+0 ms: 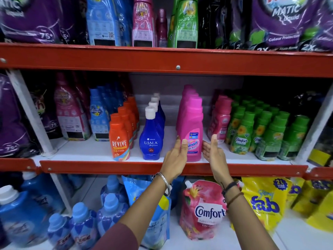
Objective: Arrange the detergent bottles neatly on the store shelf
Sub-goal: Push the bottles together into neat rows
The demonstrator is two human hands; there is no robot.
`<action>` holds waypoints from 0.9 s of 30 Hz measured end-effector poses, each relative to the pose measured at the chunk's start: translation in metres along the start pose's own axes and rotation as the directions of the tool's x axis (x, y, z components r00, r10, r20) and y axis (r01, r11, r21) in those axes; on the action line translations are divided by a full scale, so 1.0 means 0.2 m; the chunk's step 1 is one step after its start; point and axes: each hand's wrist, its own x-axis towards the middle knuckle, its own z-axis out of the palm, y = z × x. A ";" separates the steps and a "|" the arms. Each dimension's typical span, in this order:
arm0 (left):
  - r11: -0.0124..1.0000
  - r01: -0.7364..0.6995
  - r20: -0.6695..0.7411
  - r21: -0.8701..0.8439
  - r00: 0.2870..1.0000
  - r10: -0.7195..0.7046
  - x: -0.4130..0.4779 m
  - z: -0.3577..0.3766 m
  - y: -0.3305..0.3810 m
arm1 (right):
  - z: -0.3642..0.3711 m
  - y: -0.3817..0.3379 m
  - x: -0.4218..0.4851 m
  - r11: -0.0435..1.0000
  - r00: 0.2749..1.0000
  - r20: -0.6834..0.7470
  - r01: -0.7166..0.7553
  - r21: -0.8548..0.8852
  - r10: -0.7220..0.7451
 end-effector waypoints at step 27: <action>0.867 -0.380 -0.546 -0.321 0.823 0.158 -0.16 -0.15 -0.11 | 0.22 0.03 -0.22 0.948 0.911 -0.285 0.317 0.023 -0.297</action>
